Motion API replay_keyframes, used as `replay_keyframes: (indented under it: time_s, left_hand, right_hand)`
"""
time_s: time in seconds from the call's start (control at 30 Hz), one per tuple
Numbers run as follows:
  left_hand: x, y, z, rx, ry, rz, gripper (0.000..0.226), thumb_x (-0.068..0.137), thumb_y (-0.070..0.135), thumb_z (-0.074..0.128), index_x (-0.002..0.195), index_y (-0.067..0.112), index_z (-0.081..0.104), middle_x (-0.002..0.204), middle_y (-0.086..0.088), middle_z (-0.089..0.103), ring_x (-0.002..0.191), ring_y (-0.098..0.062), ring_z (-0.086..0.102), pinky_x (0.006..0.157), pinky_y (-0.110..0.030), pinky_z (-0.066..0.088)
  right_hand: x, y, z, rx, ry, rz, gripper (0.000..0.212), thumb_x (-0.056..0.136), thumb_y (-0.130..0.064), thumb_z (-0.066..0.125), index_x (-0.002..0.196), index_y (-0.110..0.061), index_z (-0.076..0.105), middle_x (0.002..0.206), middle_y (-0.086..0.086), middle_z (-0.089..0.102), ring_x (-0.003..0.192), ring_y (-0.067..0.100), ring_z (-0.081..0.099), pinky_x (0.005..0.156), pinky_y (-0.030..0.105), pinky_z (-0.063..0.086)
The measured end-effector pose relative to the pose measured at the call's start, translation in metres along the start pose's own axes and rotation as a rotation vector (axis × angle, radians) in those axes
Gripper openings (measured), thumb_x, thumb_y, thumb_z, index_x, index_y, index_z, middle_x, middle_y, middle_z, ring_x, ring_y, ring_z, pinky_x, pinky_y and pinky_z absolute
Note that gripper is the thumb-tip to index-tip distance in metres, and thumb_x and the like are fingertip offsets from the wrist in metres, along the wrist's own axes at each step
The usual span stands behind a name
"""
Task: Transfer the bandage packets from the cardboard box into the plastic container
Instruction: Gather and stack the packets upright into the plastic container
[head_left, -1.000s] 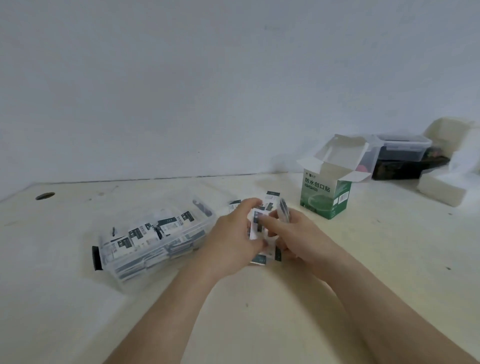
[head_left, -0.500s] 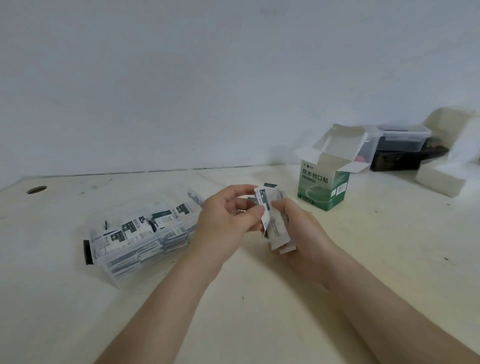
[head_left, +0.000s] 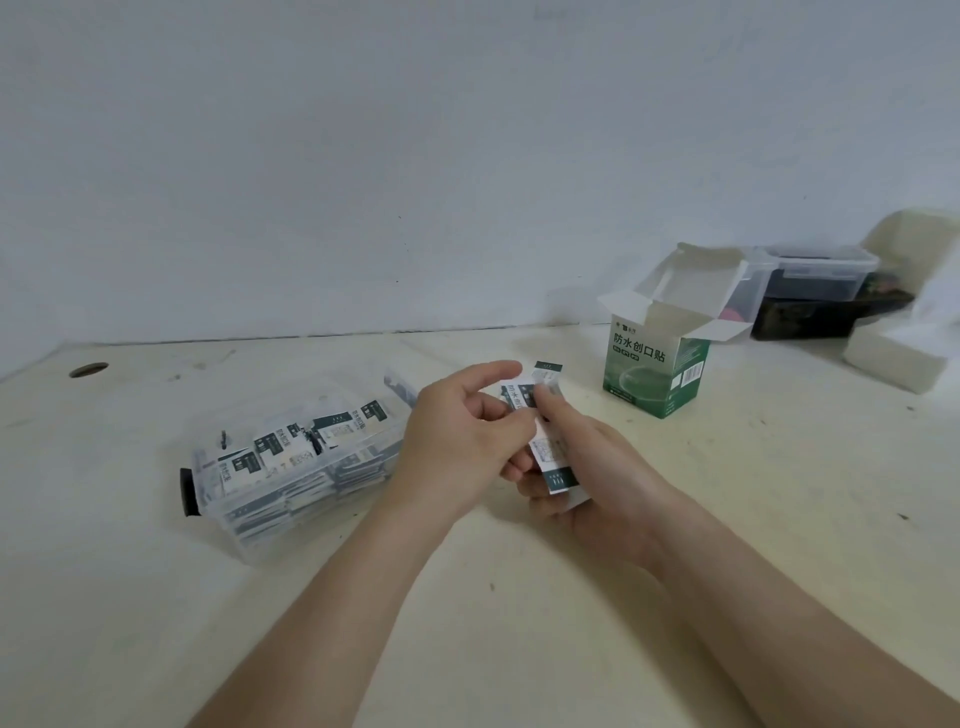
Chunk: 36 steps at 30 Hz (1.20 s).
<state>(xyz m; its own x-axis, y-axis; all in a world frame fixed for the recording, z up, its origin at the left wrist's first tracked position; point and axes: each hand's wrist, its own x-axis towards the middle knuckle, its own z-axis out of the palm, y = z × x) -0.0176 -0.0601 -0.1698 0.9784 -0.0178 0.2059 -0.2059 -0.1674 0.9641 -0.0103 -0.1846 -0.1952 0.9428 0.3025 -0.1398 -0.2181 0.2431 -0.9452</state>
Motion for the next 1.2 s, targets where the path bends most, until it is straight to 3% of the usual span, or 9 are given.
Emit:
replay_keyframes:
  time_s: [0.23,0.37,0.43,0.5,0.6,0.67,0.87,1.1,1.2]
  left_hand:
    - [0.003,-0.001,-0.017,0.078,0.087,0.061,0.037,0.078,-0.005,0.057,0.102,0.02,0.07,0.046,0.002,0.048,0.038,-0.014,0.044,0.044,-0.02,0.036]
    - [-0.001,-0.005,0.001,0.194,-0.15,0.014,0.037,0.078,0.003,0.06,0.094,0.035,0.069,0.057,0.007,0.062,0.043,-0.012,0.054,0.054,-0.022,0.045]
    - [0.001,-0.006,0.0,0.246,-0.172,0.068,0.039,0.071,0.02,0.067,0.106,0.039,0.066,0.075,0.011,0.067,0.059,-0.008,0.056,0.065,-0.021,0.046]
    - [0.001,-0.011,-0.007,0.363,-0.149,0.164,0.075,0.061,0.039,0.077,0.131,0.042,0.052,0.104,0.019,0.062,0.086,-0.001,0.053,0.081,-0.018,0.043]
    - [-0.006,-0.014,-0.003,0.563,-0.293,0.249,0.115,0.054,0.042,0.087,0.142,0.057,0.015,0.148,0.025,0.021,0.135,0.002,0.019,0.107,-0.021,0.027]
    - [-0.009,-0.017,0.006,0.668,-0.357,0.302,0.121,0.055,0.042,0.086,0.14,0.061,0.002,0.15,0.03,0.005,0.141,0.0,0.004,0.112,-0.024,0.021]
    - [-0.003,-0.028,0.002,0.772,-0.236,0.45,0.093,0.059,0.03,0.067,0.144,0.034,0.03,0.137,0.014,0.027,0.128,-0.012,0.033,0.106,-0.033,0.038]
    - [0.0,-0.013,-0.012,0.392,-0.328,0.277,0.061,0.067,0.029,0.081,0.123,0.028,0.058,0.124,0.01,0.051,0.114,0.001,0.051,0.094,-0.008,0.039]
    - [0.003,-0.006,-0.021,0.143,-0.293,0.185,0.025,0.081,0.04,0.07,0.102,0.024,0.07,0.098,0.011,0.069,0.101,-0.009,0.062,0.092,-0.026,0.05]
  right_hand:
    - [0.0,0.004,0.003,0.09,0.014,0.02,0.046,0.097,-0.046,0.047,0.101,-0.002,0.06,0.066,0.014,0.056,0.057,0.025,0.06,0.06,0.033,0.054]
    - [-0.002,0.001,0.005,-0.04,-0.055,0.028,0.049,0.096,-0.055,0.044,0.091,-0.012,0.067,0.058,0.003,0.053,0.047,0.013,0.045,0.042,0.02,0.032]
    - [0.001,0.001,0.001,-0.037,-0.068,0.054,0.044,0.096,-0.057,0.041,0.09,-0.022,0.068,0.058,-0.006,0.046,0.046,0.009,0.027,0.038,0.017,0.019]
    - [0.004,0.002,-0.003,0.046,-0.079,0.063,0.04,0.095,-0.057,0.045,0.097,-0.023,0.068,0.072,0.001,0.042,0.054,0.01,0.019,0.04,0.019,0.019]
    - [0.003,0.003,-0.006,0.025,-0.064,0.082,0.032,0.094,-0.047,0.05,0.089,-0.017,0.06,0.069,0.001,0.04,0.049,0.009,0.026,0.046,0.023,0.018]
    - [0.002,0.002,-0.005,-0.05,-0.057,0.077,0.026,0.095,-0.037,0.046,0.081,-0.016,0.052,0.061,-0.001,0.035,0.044,0.008,0.025,0.041,0.021,0.014]
    - [-0.001,0.003,-0.005,0.006,-0.107,0.07,0.023,0.081,0.01,0.039,0.071,-0.005,0.053,0.057,0.008,0.047,0.049,0.015,0.047,0.044,0.023,0.036]
    - [0.003,0.004,-0.012,-0.411,0.048,-0.083,0.017,0.086,0.0,0.051,0.087,-0.005,0.067,0.048,-0.005,0.037,0.042,0.011,0.031,0.043,0.022,0.025]
    - [0.002,0.002,-0.014,-0.678,0.063,-0.226,0.017,0.082,0.0,0.059,0.098,-0.005,0.063,0.049,-0.012,0.038,0.043,0.007,0.031,0.045,0.022,0.028]
